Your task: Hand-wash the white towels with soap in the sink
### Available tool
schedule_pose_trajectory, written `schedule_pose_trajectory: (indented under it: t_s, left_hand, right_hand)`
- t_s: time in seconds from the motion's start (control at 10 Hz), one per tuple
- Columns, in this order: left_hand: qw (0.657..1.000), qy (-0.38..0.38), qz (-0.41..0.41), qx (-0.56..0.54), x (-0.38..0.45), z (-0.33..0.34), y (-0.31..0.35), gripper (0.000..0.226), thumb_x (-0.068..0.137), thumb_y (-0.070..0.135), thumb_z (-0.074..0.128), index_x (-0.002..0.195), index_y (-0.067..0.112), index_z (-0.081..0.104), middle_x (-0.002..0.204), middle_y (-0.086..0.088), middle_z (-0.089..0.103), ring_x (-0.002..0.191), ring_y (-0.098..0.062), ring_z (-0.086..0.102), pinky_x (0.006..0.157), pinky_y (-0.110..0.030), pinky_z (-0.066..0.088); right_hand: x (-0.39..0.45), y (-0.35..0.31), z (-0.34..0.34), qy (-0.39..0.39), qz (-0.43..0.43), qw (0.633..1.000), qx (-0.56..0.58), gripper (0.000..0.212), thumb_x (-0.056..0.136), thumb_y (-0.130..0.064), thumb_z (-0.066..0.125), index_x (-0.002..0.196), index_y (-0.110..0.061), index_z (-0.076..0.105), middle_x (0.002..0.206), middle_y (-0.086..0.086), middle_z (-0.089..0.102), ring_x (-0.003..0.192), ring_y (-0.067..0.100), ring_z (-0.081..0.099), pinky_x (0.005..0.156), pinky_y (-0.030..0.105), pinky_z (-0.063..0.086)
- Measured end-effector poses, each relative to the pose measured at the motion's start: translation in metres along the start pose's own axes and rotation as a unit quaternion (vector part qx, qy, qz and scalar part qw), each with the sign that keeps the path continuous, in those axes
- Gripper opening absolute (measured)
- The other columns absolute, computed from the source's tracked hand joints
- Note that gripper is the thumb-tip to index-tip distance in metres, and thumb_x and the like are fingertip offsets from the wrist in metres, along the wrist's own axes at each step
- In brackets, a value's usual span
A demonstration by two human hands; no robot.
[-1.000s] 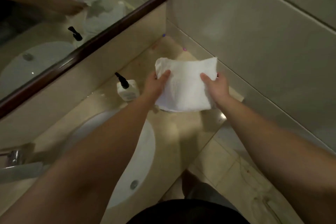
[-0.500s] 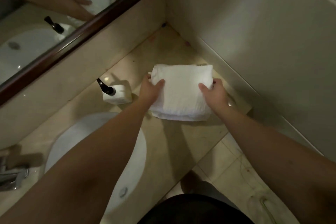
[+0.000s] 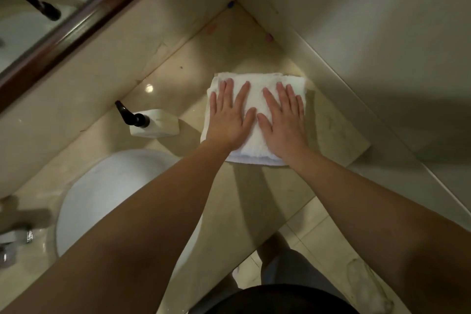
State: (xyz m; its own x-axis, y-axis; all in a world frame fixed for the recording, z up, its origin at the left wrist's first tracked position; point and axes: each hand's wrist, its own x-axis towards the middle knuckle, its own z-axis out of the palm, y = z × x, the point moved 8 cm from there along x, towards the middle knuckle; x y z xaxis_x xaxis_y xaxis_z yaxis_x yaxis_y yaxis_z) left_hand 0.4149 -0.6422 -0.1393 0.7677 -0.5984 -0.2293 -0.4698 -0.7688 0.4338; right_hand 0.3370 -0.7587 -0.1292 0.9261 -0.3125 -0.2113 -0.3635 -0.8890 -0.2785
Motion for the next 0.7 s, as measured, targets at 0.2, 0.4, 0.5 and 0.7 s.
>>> schedule_pose_trajectory:
  t_s: [0.2, 0.4, 0.5, 0.7]
  left_hand:
    - [0.996, -0.083, -0.031, 0.026, 0.004, 0.0, 0.001, 0.063, 0.105, 0.049, 0.025, 0.159, 0.03, -0.002, 0.166, -0.011, -0.013, 0.152, -0.023, -0.019, 0.122, -0.043, -0.013]
    - [0.988, -0.114, 0.013, 0.104, -0.025, -0.038, 0.005, 0.062, 0.105, 0.053, 0.024, 0.16, 0.031, 0.007, 0.167, -0.011, 0.007, 0.154, -0.026, 0.002, 0.124, -0.047, 0.003]
    - [0.986, -0.113, 0.032, 0.117, -0.052, -0.052, 0.008, 0.061, 0.105, 0.054, 0.025, 0.159, 0.031, 0.009, 0.167, -0.01, 0.007, 0.154, -0.026, 0.002, 0.124, -0.047, 0.004]
    - [0.987, -0.082, 0.067, 0.12, -0.105, -0.089, 0.025, 0.062, 0.105, 0.053, 0.029, 0.159, 0.03, 0.01, 0.167, -0.01, 0.006, 0.154, -0.026, 0.001, 0.123, -0.046, 0.003]
  right_hand:
    - [0.004, -0.001, 0.001, -0.056, 0.006, 0.998, 0.007, 0.061, 0.103, -0.048, 0.024, 0.158, -0.028, 0.007, 0.166, 0.004, -0.004, 0.152, 0.02, -0.009, 0.121, 0.038, -0.01]
    - [-0.007, -0.001, -0.025, -0.123, 0.016, 0.992, 0.011, 0.064, 0.103, -0.052, 0.026, 0.158, -0.024, 0.009, 0.166, 0.008, -0.002, 0.152, 0.022, -0.008, 0.121, 0.036, -0.007]
    - [-0.026, -0.009, -0.046, -0.095, 0.029, 0.995, 0.001, 0.064, 0.103, -0.053, 0.028, 0.158, -0.023, 0.012, 0.166, 0.01, 0.003, 0.152, 0.024, -0.006, 0.122, 0.038, -0.006]
    - [-0.095, -0.024, -0.089, -0.027, 0.076, 0.996, -0.037, 0.065, 0.101, -0.052, 0.036, 0.157, -0.025, 0.018, 0.165, 0.011, 0.009, 0.152, 0.026, -0.001, 0.122, 0.044, -0.003]
